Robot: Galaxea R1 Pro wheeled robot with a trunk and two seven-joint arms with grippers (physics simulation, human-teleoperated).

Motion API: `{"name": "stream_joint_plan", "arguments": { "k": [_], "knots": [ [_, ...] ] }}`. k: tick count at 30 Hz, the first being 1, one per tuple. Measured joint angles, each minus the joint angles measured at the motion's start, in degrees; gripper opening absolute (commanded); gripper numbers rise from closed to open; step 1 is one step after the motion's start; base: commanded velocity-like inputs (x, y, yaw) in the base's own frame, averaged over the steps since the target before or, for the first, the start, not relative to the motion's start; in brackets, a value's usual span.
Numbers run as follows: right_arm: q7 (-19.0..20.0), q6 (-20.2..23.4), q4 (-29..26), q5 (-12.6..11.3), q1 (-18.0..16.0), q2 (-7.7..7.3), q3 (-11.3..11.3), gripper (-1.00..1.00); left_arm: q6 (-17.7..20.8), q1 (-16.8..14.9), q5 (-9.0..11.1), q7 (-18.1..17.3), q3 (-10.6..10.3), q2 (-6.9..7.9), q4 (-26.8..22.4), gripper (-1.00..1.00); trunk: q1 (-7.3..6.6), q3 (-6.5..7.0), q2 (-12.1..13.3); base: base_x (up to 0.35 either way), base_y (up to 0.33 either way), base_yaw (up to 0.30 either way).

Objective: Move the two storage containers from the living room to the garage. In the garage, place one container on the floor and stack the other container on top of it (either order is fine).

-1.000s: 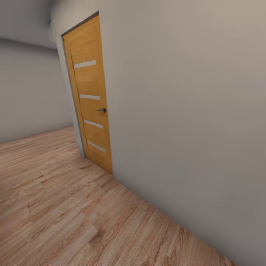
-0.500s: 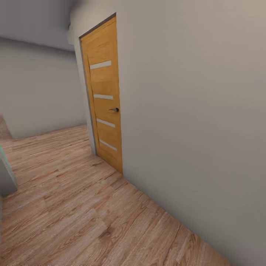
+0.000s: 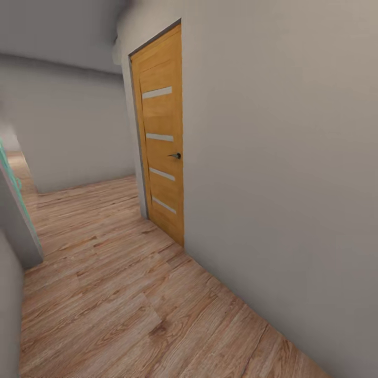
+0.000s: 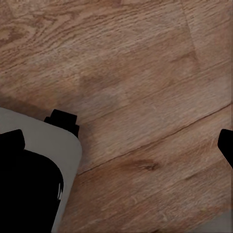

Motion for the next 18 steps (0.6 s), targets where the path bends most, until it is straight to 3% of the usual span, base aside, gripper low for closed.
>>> {"name": "stream_joint_plan", "arguments": {
  "k": [9,18],
  "knots": [
    [0.0,-0.1,-0.04,0.01,0.02,0.04,0.0,1.0,0.0,0.0,0.0,0.05,0.01,0.02,0.0,1.0,0.0,0.0,0.0,0.0,0.0,0.033],
    [0.0,-0.11,-0.04,0.06,0.03,0.04,0.0,1.0,0.0,0.0,0.0,0.02,0.02,0.02,0.0,1.0,-0.01,0.0,0.0,0.023,0.0,0.217]
  ]
}}
